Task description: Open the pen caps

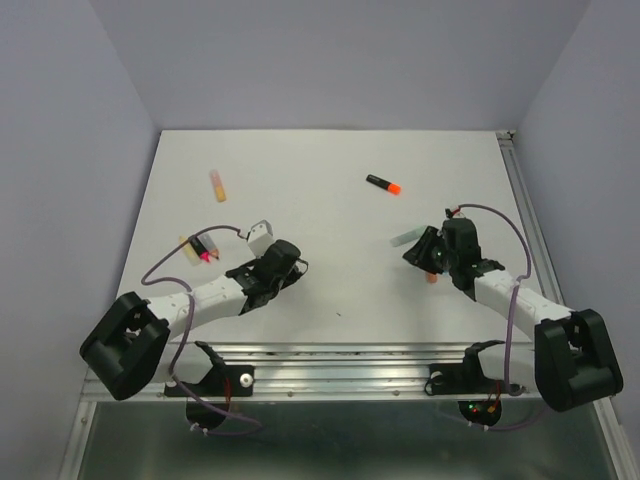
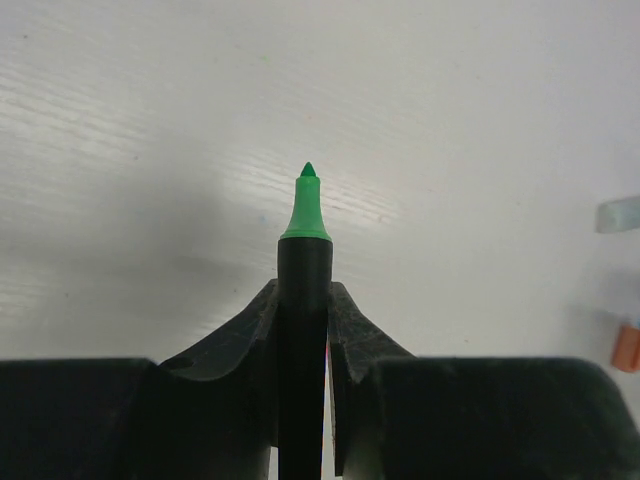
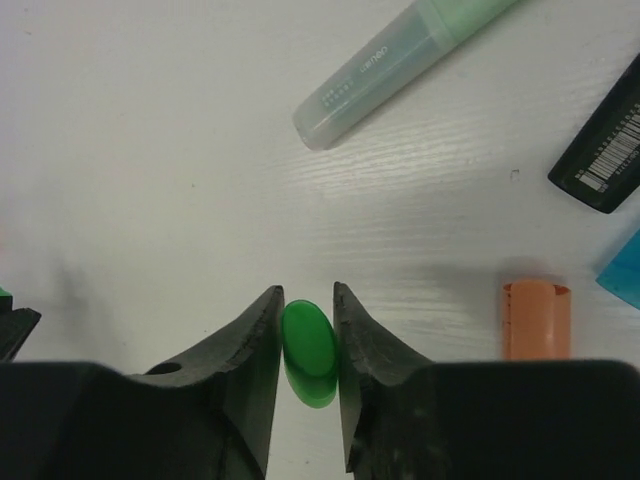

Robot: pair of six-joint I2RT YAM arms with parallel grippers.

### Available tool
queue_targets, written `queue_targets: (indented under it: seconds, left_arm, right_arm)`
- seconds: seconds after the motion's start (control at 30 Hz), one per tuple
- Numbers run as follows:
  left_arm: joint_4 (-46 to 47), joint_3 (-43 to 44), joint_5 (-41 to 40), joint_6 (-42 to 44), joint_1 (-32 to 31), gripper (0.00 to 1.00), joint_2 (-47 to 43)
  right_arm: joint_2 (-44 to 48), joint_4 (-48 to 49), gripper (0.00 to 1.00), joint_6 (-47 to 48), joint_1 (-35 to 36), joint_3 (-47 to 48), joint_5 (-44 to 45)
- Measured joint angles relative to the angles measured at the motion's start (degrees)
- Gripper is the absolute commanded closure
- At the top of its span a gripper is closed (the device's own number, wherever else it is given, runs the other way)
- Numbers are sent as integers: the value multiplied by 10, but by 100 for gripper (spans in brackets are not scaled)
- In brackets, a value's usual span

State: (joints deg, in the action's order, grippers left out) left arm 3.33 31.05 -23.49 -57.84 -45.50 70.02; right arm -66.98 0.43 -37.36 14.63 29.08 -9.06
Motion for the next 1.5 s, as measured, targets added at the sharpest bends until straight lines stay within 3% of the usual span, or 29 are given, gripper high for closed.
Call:
queue_targets:
  seconds: [0.13,0.17,0.33,0.43,0.6,0.67,0.7,0.77,0.9,1.03,1.07,1.33,1.5]
  left_arm:
    - [-46,25,20,0,25,100,57]
    - [-56,33,23,0,27,100,68]
    - [-89,67,28,-1,30,100,106]
    - [-101,80,29,-2,32,95,121]
    - [-127,84,26,-6,34,74,124]
    - [-141,85,22,-10,36,58,124]
    - [-149,87,20,-16,36,52,124]
    - [-160,89,17,-16,36,40,124]
    - [-175,89,9,-21,36,17,121]
    - [-196,93,4,-26,36,11,105]
    - [-201,93,2,-27,36,1,99]
    - [-246,147,-28,-10,61,1,74]
    - [-226,204,-18,60,165,1,83]
  right_arm:
    - [-24,-15,48,6,0,0,32]
    - [-27,-20,41,6,0,0,39]
    - [-29,-33,36,12,0,0,61]
    - [-28,-39,32,14,0,0,65]
    - [-9,-47,18,19,0,0,56]
    - [14,-47,15,21,0,0,45]
    - [26,-47,6,23,0,0,39]
    - [49,-48,0,25,0,0,29]
    - [83,-48,0,31,0,0,10]
    - [98,-51,0,34,0,0,-1]
    - [100,-52,0,35,0,0,-2]
    - [112,-62,0,44,0,0,-4]
    - [114,-63,0,48,0,-5,-2]
